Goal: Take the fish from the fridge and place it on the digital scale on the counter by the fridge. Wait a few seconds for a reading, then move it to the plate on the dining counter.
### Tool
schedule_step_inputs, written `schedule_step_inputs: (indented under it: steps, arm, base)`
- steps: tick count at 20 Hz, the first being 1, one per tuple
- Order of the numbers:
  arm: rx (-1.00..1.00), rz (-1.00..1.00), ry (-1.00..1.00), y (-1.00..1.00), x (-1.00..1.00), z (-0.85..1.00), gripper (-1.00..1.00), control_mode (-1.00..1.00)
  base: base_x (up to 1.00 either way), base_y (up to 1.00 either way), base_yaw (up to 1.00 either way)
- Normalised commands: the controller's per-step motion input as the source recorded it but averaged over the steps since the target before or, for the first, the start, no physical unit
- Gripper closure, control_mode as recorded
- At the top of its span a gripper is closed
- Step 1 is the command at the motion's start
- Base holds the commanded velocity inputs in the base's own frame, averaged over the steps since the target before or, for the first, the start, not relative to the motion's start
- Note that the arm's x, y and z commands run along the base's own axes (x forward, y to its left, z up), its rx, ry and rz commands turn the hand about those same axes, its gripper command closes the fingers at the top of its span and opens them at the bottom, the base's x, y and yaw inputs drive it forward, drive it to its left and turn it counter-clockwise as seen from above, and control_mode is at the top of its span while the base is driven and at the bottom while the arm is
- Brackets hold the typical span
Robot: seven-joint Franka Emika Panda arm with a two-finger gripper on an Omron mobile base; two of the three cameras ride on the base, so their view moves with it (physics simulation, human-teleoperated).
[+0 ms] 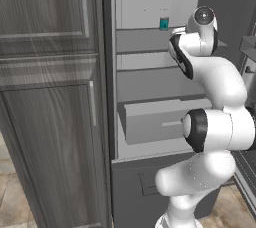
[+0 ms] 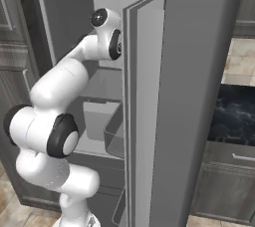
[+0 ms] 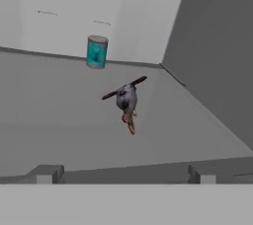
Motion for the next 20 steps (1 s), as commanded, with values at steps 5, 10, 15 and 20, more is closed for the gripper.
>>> schedule_step_inputs:
  steps: [5,10,15,20]
  arm:
    - [0.02,0.00,0.06,-0.33,0.52,-0.08,-1.00,-1.00]
    - [0.05,0.00,0.06,-0.18,0.56,-0.12,-1.00,-1.00]
    - [0.07,0.00,0.06,-0.06,0.59,-0.16,-1.00,-1.00]
    - [0.05,0.00,0.04,-0.02,0.56,-0.23,-1.00,-1.00]
  base:
    - [0.00,0.00,0.00]
    - [0.00,0.00,0.00]
    - [0.00,0.00,0.00]
    - [0.00,0.00,0.00]
